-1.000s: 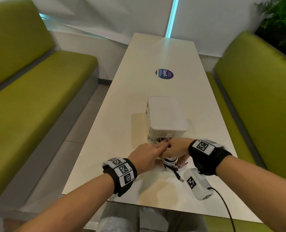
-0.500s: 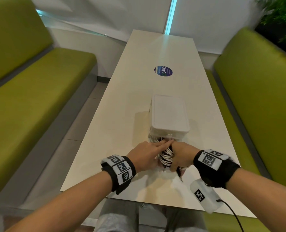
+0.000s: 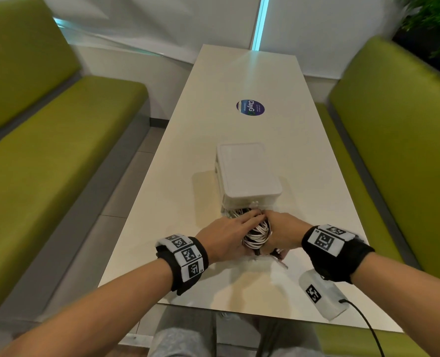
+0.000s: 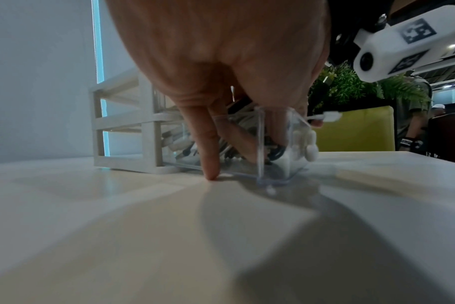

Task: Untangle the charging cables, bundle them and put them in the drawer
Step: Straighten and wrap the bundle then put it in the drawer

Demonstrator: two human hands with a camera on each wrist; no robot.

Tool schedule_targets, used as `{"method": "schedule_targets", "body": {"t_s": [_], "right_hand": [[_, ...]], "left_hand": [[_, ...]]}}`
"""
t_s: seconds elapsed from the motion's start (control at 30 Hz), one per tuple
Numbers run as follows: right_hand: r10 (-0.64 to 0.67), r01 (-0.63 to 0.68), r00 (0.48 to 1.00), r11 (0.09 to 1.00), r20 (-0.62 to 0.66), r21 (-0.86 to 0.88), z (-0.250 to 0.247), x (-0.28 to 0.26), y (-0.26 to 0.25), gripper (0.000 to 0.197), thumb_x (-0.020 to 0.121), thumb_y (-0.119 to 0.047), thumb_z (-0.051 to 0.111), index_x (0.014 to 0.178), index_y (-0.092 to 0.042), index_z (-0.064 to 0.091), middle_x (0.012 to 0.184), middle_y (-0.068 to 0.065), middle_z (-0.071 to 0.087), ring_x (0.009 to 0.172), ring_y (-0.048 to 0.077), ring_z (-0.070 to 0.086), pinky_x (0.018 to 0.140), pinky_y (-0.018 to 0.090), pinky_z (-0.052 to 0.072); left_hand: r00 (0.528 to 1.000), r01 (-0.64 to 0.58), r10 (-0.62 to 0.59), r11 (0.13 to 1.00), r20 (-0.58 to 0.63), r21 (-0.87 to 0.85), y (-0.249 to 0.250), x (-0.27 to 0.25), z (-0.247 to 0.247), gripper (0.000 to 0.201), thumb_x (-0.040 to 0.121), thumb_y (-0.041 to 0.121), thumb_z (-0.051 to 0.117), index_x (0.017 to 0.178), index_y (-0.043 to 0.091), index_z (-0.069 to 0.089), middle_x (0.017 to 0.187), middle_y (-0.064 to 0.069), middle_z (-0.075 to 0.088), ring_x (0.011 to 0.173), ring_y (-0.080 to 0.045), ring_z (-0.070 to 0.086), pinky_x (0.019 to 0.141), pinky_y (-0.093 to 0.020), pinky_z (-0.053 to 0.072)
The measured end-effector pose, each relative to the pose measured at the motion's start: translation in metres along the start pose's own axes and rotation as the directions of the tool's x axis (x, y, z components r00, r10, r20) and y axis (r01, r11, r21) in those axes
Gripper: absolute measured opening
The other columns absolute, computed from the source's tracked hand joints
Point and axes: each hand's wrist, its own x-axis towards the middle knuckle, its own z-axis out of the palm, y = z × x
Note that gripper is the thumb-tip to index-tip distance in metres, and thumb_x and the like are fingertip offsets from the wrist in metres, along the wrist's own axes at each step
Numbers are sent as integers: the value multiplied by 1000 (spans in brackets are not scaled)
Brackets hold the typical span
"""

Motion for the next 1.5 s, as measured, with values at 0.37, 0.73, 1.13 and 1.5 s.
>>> {"method": "schedule_targets", "body": {"t_s": [0.37, 0.73, 1.13, 1.5], "right_hand": [[-42, 35, 999, 963, -20, -266, 13, -6, 10, 76, 81, -14, 72, 142, -5, 28, 113, 14, 63, 81, 26, 66, 62, 31, 54], [11, -21, 991, 997, -130, -73, 12, 1, 22, 51, 89, -13, 62, 136, -17, 42, 111, 13, 63, 61, 24, 68, 59, 37, 61], [2, -43, 959, 989, -282, -139, 20, -3, 18, 40, 88, -28, 67, 127, -20, 60, 110, 12, 67, 94, 30, 68, 49, 24, 46], [-141, 67, 960, 954, -240, -294, 27, -9, 34, 63, 94, -37, 57, 146, -19, 26, 112, 15, 64, 99, 33, 62, 80, 38, 50]], "left_hand": [[992, -104, 97, 991, -86, -87, -8, 1, -3, 67, 79, 41, 75, 138, 19, 53, 149, 0, 46, 125, -25, 55, 101, -35, 45], [1000, 10, -5, 980, 24, -198, -3, 16, -14, 70, 77, 32, 79, 140, 28, 49, 151, 8, 40, 137, -15, 40, 111, -32, 35], [999, -33, 33, 999, 24, -2, 1, 6, -10, 69, 88, 46, 63, 148, 36, 31, 157, 14, 26, 132, -18, 47, 102, -33, 42], [1000, -26, 29, 930, -3, 366, 6, 1, -15, 63, 95, 53, 43, 152, 31, 24, 160, 9, 21, 131, -20, 47, 92, -34, 32]]}}
